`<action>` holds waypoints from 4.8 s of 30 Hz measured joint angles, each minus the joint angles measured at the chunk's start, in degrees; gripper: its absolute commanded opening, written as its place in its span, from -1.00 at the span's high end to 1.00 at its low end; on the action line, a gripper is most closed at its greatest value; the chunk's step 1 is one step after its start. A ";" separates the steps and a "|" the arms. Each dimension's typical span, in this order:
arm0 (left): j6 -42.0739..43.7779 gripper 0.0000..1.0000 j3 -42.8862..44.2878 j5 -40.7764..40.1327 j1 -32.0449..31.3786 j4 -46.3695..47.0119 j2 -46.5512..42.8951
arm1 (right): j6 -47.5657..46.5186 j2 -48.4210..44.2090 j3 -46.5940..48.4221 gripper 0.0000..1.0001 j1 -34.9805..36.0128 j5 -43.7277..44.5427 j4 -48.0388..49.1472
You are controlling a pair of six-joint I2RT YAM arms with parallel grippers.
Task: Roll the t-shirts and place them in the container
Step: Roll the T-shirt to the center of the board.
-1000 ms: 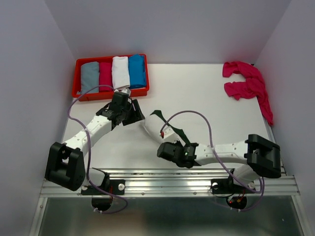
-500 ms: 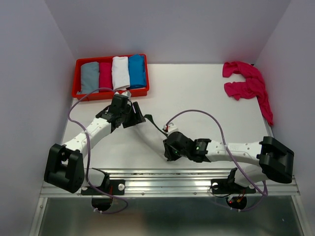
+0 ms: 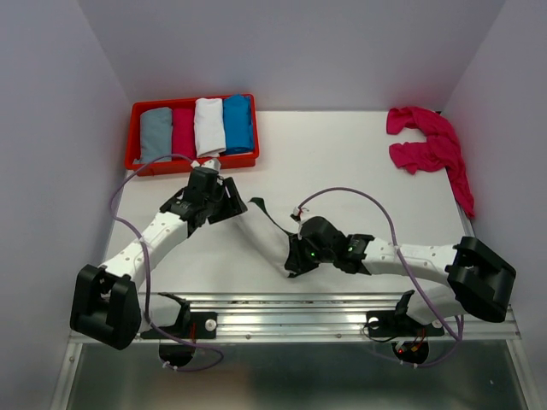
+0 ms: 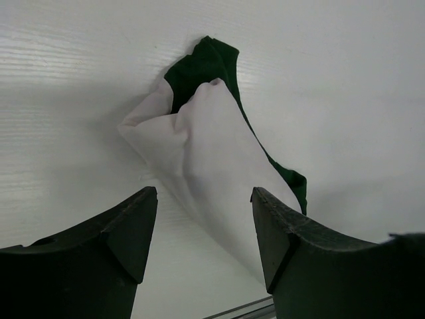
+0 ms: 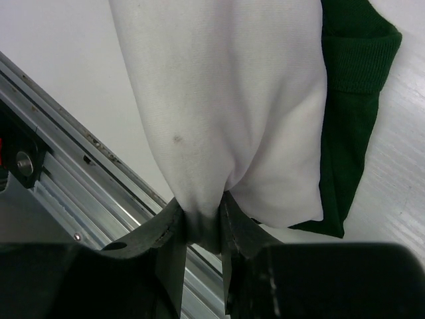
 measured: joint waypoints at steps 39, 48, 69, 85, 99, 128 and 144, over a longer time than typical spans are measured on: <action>-3.13 -0.39 -3.50 8.26 -0.15 11.56 3.15 | 20.20 1.84 -18.78 0.99 -22.16 -38.93 35.17; -3.10 -0.38 -1.11 9.42 -2.49 13.84 8.17 | 26.43 7.50 -21.18 0.99 -25.22 -44.44 46.07; -2.47 -0.34 9.77 12.57 -6.34 18.51 23.98 | 32.06 14.01 -25.24 0.93 -32.57 -50.73 58.71; -2.49 -0.32 16.98 14.29 -7.19 19.34 31.87 | 28.02 14.14 -26.25 0.18 -34.73 -49.96 55.32; -2.58 -0.32 20.72 14.49 -8.74 19.67 35.82 | 7.06 -8.52 -15.54 -0.68 -34.73 -31.21 9.03; -3.08 -0.31 23.34 14.21 -10.19 19.12 37.59 | 13.35 -7.63 -6.69 0.64 -8.83 -3.74 -0.92; -1.62 -0.30 23.67 14.08 -8.70 17.77 37.88 | 15.02 -3.48 -12.59 0.71 -8.76 -1.07 7.37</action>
